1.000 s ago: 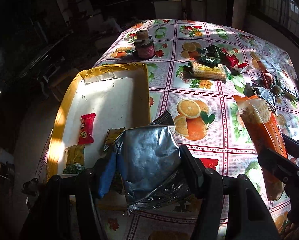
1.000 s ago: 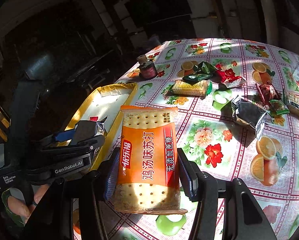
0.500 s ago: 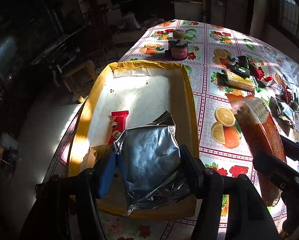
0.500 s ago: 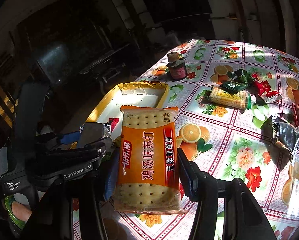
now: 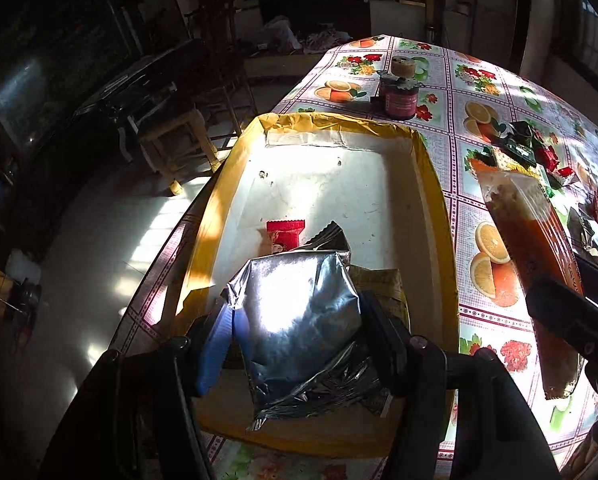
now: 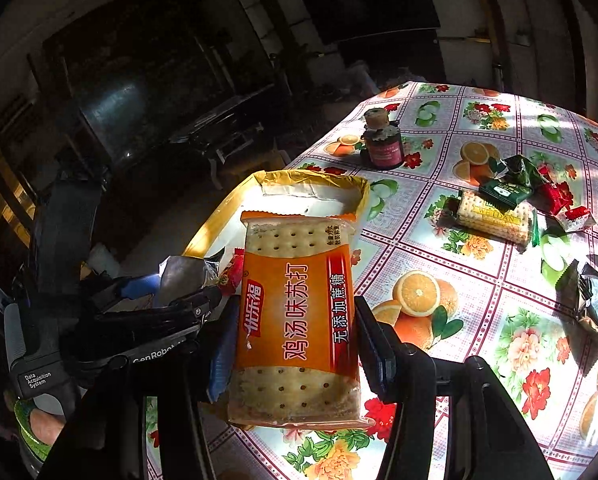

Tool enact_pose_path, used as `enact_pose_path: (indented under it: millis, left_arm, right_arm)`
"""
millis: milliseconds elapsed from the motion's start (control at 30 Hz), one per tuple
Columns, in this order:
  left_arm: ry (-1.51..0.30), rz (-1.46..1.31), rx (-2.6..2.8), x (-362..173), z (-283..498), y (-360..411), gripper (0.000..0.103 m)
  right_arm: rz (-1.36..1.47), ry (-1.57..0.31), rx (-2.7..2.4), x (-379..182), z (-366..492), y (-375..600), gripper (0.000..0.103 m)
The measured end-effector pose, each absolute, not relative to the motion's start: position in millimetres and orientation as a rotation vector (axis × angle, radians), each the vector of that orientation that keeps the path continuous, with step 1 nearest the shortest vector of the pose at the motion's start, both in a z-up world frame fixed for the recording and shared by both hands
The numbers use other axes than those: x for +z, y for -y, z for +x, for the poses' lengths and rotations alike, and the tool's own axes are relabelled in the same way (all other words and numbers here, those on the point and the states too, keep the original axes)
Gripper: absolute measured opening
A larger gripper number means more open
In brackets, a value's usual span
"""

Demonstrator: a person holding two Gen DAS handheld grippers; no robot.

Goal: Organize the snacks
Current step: 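Carry both held packets over the yellow-rimmed tray, then open the right tool to drop the orange cracker packet while the left tool releases the silver packet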

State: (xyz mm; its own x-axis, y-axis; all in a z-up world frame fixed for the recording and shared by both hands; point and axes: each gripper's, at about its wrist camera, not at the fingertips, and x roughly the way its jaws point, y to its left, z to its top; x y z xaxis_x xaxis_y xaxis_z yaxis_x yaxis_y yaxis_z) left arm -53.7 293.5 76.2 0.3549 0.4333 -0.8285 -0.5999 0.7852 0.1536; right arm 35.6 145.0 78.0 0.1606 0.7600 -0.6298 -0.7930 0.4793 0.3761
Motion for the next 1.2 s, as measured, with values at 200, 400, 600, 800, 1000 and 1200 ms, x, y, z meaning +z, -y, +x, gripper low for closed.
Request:
enact_pose_path:
  millis: [200, 400, 600, 800, 1000, 1200]
  left_arm:
    - [-1.016, -0.185, 0.683, 74.4, -53.0, -302.1, 0.061]
    - [-1.029, -0.195, 0.692, 70.8, -54.5, -311.7, 0.061]
    - [-1.040, -0.218, 0.701, 66.1, -55.2, -323.3, 0.061]
    - [-1.063, -0.240, 0.699, 58.2, -52.0, -332.3, 0.061]
    - [-1.081, -0.259, 0.690, 49.1, -48.2, -337.3, 0.061]
    - [-1.102, -0.288, 0.680, 41.2, -46.2, -343.2, 0.061]
  right_arm:
    - [-0.028, -0.886, 1.157, 76.6, 40.4, -173.5, 0.058]
    - [-0.020, -0.913, 1.182, 70.3, 46.1, -199.3, 0.058]
    - [-0.044, -0.935, 1.187, 61.6, 50.4, -217.8, 0.058]
    - [-0.072, -0.958, 1.191, 51.9, 53.3, -231.8, 0.058]
    - [-0.097, -0.996, 1.207, 37.7, 57.3, -247.6, 0.058]
    - [-0.127, -1.025, 1.190, 22.5, 59.0, -255.5, 0.058]
